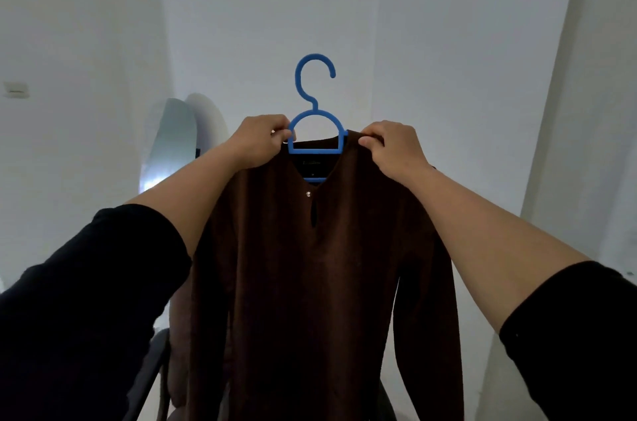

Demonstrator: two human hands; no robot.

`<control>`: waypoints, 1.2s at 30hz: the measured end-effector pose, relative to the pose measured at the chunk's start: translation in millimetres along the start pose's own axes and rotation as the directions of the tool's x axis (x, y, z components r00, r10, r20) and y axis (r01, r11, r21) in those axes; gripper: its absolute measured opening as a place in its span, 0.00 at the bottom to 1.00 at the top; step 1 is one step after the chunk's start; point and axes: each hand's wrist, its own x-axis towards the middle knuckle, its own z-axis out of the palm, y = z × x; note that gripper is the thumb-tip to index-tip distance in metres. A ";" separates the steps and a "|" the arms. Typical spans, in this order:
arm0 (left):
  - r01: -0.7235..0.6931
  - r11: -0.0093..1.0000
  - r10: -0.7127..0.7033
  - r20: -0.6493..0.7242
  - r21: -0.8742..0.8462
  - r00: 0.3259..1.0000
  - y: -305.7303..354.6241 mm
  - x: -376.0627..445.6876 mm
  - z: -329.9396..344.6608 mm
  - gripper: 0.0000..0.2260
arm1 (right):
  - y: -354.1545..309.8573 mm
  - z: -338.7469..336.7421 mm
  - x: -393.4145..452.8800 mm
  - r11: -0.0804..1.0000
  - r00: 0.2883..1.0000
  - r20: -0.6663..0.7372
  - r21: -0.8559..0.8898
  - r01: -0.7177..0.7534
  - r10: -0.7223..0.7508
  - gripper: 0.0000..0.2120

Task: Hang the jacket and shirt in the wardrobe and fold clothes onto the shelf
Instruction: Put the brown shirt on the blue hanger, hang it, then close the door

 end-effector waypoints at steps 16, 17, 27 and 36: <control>-0.131 0.981 0.111 -0.137 -0.146 0.984 101.8 51.7 69.5 0.11 | 98.2 -105.4 -36.7 0.970 0.926 -0.346 -0.132 -0.205 0.148 0.11; -0.127 0.979 0.106 -0.135 -0.161 0.985 112.5 56.4 74.7 0.11 | 104.5 -114.3 -41.9 0.955 0.925 -0.364 -0.216 -0.203 0.114 0.16; -0.264 0.932 0.256 -0.065 -0.248 0.964 270.2 75.5 121.7 0.12 | 159.5 -188.7 -99.6 0.632 0.979 -0.156 -0.748 -0.205 0.134 0.48; -0.435 0.808 0.426 -0.116 -0.397 0.897 390.6 59.2 165.2 0.13 | 228.4 -286.5 -146.0 0.481 0.931 -0.364 -0.812 -0.330 0.024 0.34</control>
